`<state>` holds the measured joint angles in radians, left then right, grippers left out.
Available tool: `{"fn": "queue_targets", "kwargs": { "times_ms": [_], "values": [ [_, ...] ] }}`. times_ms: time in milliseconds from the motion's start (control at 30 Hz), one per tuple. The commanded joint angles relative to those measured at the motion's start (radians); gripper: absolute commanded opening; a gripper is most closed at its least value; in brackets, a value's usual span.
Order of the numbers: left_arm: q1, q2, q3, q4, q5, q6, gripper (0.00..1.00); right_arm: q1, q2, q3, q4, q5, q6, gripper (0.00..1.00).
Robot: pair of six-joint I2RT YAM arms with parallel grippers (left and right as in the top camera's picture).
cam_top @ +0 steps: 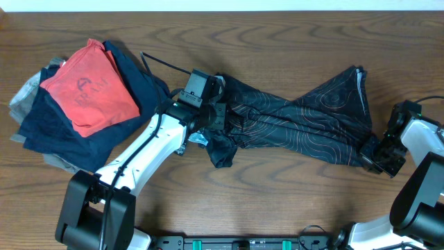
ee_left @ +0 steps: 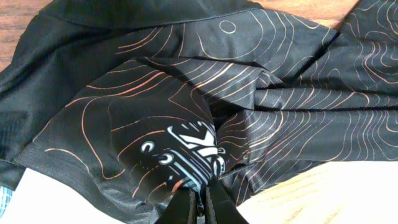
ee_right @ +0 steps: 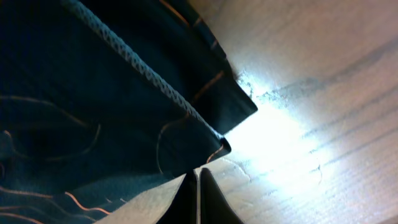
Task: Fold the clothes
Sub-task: 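Hold left end and stretch the garment rightward with the right gripper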
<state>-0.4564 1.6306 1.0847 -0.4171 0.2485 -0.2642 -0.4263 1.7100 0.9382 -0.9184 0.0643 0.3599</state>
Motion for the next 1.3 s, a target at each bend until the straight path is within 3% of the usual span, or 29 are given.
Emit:
{"fn": "queue_targets", "kwargs": {
  "times_ms": [0, 167, 467, 667, 800, 833, 1267],
  "values": [
    [0.0, 0.002, -0.001, -0.011, 0.002, 0.009, 0.07, -0.006, -0.019, 0.022, -0.01, 0.005, 0.003, 0.28],
    [0.0, 0.002, -0.001, -0.014, 0.002, 0.009, 0.06, -0.007, -0.019, 0.015, 0.033, 0.044, 0.002, 0.37],
    [0.0, 0.002, -0.001, -0.014, 0.002, 0.009, 0.06, -0.006, -0.019, -0.03, 0.114, 0.036, -0.018, 0.36],
    [0.0, 0.002, -0.001, -0.014, 0.002, 0.009, 0.06, -0.006, -0.019, -0.039, 0.085, 0.028, -0.018, 0.24],
    [0.0, 0.002, -0.001, -0.014, 0.002, 0.009, 0.06, -0.006, -0.019, -0.039, 0.055, 0.028, -0.017, 0.1],
    [0.0, 0.002, -0.001, -0.014, 0.002, 0.009, 0.06, -0.006, -0.019, -0.038, 0.051, 0.024, -0.017, 0.02],
    [0.0, 0.002, -0.001, -0.02, 0.002, 0.009, 0.06, -0.006, -0.048, 0.173, -0.098, -0.091, -0.079, 0.01]
  ]
}}
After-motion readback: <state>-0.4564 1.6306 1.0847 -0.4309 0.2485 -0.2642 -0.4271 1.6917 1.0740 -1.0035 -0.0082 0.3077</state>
